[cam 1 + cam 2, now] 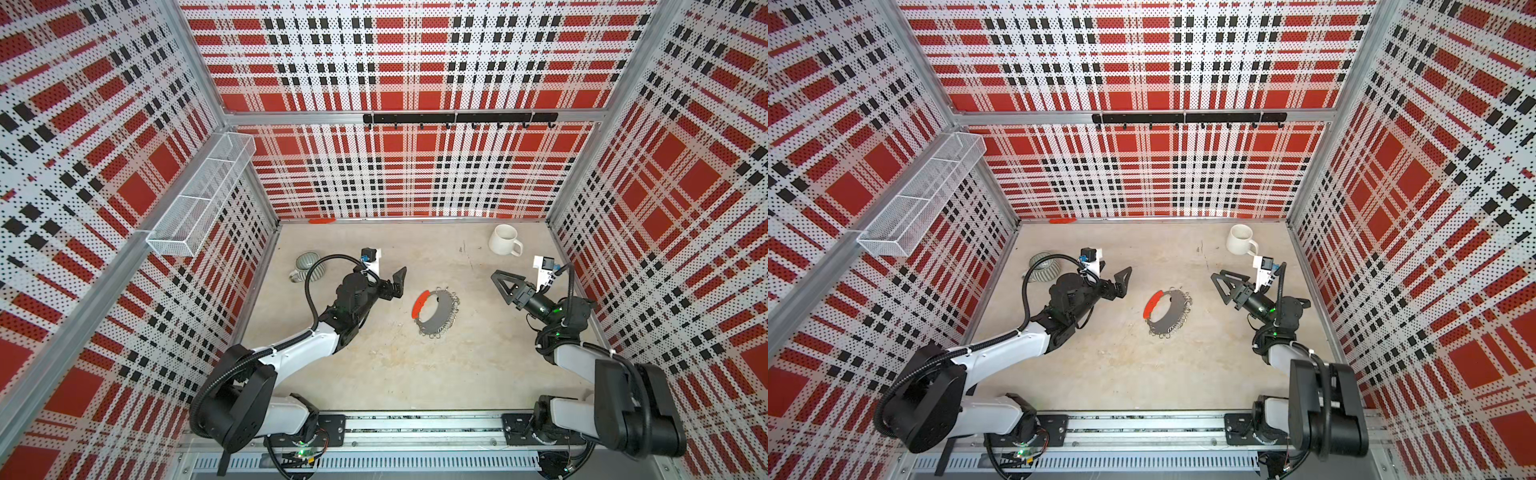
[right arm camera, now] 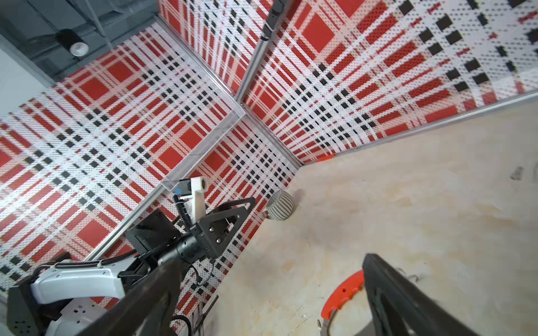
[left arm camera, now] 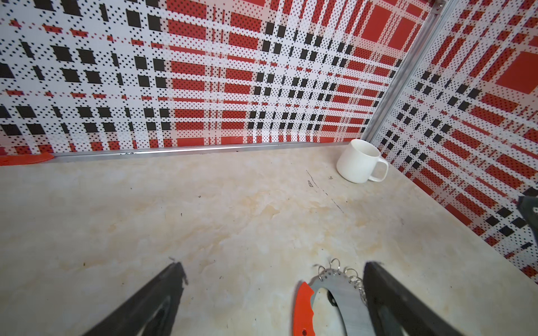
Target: Put the keys on the keyring
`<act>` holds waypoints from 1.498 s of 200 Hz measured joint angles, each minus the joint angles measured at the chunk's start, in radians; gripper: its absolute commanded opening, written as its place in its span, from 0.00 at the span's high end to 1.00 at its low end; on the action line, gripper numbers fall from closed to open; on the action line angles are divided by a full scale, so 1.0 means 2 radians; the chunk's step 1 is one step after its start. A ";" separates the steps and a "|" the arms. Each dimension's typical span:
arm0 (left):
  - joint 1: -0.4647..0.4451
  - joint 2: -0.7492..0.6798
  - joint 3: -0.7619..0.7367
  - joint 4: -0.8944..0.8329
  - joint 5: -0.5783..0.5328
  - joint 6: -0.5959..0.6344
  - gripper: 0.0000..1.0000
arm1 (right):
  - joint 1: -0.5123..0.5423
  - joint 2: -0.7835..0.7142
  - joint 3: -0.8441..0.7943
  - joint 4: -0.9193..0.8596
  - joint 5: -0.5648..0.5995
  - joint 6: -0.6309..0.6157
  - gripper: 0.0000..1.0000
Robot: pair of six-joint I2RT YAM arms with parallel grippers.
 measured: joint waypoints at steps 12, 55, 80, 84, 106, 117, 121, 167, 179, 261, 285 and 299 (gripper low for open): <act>0.002 0.000 0.000 -0.002 -0.015 0.000 0.02 | 0.009 -0.052 0.016 -0.116 0.063 -0.070 0.00; 0.003 -0.014 -0.008 -0.009 -0.073 0.000 0.02 | 0.035 -0.183 0.035 -0.323 0.312 -0.230 0.00; 0.003 -0.020 -0.015 -0.010 -0.088 0.000 0.02 | 0.035 -0.201 0.018 -0.360 0.364 -0.261 0.00; 0.003 -0.020 -0.015 -0.011 -0.089 0.000 0.02 | 0.035 -0.201 0.016 -0.365 0.370 -0.263 0.00; 0.003 -0.021 -0.015 -0.011 -0.092 0.000 0.02 | 0.035 -0.200 0.013 -0.378 0.374 -0.271 0.00; 0.003 -0.022 -0.015 -0.012 -0.093 0.000 0.02 | 0.035 -0.200 0.013 -0.379 0.377 -0.273 0.00; 0.003 -0.022 -0.015 -0.012 -0.093 0.000 0.02 | 0.035 -0.200 0.013 -0.380 0.377 -0.273 0.00; 0.003 -0.034 -0.015 -0.012 -0.095 0.000 0.02 | 0.035 -0.200 0.013 -0.386 0.372 -0.274 0.00; 0.003 -0.034 -0.015 -0.012 -0.095 0.000 0.02 | 0.035 -0.200 0.013 -0.388 0.373 -0.275 0.00; 0.003 -0.033 -0.015 -0.013 -0.093 0.000 0.02 | 0.035 -0.202 0.013 -0.387 0.348 -0.269 0.00; 0.003 -0.033 -0.015 -0.013 -0.093 -0.002 0.02 | 0.034 -0.203 0.013 -0.387 0.350 -0.268 0.00; 0.003 -0.033 -0.015 -0.013 -0.097 -0.007 0.02 | 0.032 -0.204 0.013 -0.387 0.348 -0.267 0.00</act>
